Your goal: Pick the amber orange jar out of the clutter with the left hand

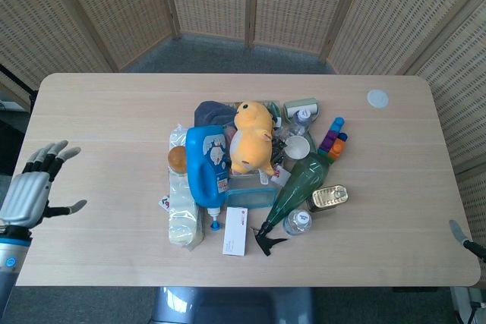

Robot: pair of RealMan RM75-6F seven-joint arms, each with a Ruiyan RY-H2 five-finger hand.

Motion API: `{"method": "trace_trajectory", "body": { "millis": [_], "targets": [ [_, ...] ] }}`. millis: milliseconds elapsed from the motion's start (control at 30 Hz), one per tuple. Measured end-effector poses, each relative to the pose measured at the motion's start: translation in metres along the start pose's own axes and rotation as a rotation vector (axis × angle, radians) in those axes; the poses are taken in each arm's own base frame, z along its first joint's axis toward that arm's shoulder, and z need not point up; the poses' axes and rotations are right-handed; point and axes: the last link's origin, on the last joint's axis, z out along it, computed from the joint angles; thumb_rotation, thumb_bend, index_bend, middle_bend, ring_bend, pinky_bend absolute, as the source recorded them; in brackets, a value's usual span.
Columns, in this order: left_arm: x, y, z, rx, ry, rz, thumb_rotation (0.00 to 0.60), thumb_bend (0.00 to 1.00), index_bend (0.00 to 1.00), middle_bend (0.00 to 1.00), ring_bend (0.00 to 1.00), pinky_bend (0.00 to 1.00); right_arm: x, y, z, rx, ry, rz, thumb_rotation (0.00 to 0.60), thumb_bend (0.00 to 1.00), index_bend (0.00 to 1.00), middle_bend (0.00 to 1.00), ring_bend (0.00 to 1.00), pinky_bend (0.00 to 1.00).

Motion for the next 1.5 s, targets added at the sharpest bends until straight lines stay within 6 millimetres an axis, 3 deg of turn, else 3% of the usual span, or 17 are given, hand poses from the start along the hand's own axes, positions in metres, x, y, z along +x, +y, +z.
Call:
{"method": "trace_trajectory", "body": {
  "millis": [267, 500, 700, 967, 1500],
  "targets": [
    [-0.018, 0.047, 0.062, -0.02, -0.114, 0.053, 0.6, 0.0, 0.14, 0.0, 0.0, 0.0, 0.003, 0.003, -0.001, 0.003, -0.014, 0.022, 0.508, 0.0, 0.0, 0.0, 0.0, 0.0],
    [-0.036, 0.095, 0.095, -0.07, -0.184, 0.136, 0.6, 0.0, 0.15, 0.0, 0.0, 0.0, 0.004, 0.002, -0.002, 0.011, -0.015, 0.028, 0.51, 0.0, 0.0, 0.0, 0.0, 0.0],
    [-0.053, 0.117, 0.113, -0.069, -0.223, 0.181, 0.6, 0.0, 0.15, 0.0, 0.0, 0.0, 0.003, 0.002, -0.002, 0.015, -0.025, 0.032, 0.509, 0.0, 0.0, 0.0, 0.0, 0.0],
    [-0.082, 0.129, 0.133, -0.051, -0.249, 0.212, 0.6, 0.0, 0.15, 0.0, 0.0, 0.0, 0.004, 0.003, -0.002, 0.011, -0.033, 0.042, 0.51, 0.0, 0.0, 0.0, 0.0, 0.0],
    [-0.124, 0.159, 0.15, -0.084, -0.285, 0.2, 0.6, 0.0, 0.17, 0.0, 0.0, 0.0, 0.004, 0.005, -0.001, 0.008, -0.058, 0.063, 0.508, 0.0, 0.0, 0.0, 0.0, 0.0]
  ]
}}
